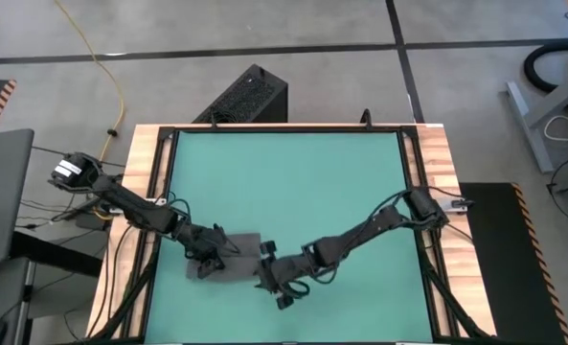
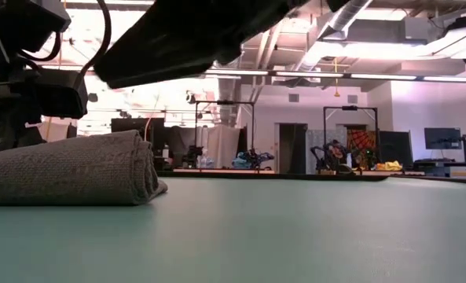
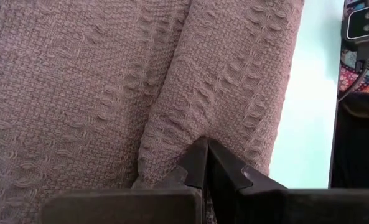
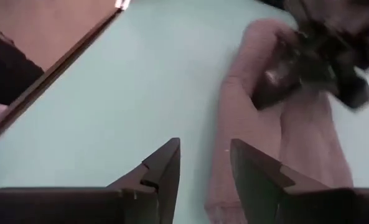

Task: Roll towel
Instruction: Roll the gray towel

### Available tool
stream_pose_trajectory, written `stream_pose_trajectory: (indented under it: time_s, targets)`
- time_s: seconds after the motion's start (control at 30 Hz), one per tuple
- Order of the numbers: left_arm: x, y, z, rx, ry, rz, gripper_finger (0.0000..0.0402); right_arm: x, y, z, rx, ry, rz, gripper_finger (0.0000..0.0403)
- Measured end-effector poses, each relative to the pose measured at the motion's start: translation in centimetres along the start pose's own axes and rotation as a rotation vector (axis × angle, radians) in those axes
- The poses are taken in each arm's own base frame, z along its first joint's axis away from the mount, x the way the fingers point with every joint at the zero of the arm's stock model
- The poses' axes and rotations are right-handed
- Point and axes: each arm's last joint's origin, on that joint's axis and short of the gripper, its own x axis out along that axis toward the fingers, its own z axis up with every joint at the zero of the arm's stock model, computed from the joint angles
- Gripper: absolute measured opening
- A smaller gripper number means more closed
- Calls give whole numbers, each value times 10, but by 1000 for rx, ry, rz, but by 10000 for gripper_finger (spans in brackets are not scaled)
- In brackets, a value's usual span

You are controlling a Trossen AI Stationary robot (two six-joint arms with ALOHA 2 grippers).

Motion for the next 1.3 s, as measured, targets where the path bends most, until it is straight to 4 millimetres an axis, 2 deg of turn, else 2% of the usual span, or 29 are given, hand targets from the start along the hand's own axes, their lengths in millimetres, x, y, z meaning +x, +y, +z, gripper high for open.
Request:
stream_pose_trajectory:
  time_s: [0.17,0.33,0.43,0.6,0.7,0.83,1.17,1.3]
  targets:
    - [0,0,0,-5,2,-2,0,9,14,-5,-135,-22,-45,192]
    - [0,0,0,-7,7,-7,0,12,8,-11,-130,21,-105,241]
    - [0,0,0,-7,8,-9,0,12,4,-11,-108,20,-108,255]
    - [0,-1,0,-3,9,-22,0,20,5,-17,-87,18,-108,258]
    - [0,-2,1,5,18,-39,0,30,11,-29,-137,49,-100,258]
    - [0,-3,1,28,29,-66,1,38,12,-40,-186,92,-180,258]
    - [-1,-10,2,125,69,-187,29,42,-14,-44,-152,117,-226,252]
    - [-4,-13,3,162,44,-217,32,53,-27,-57,-166,133,-183,236]
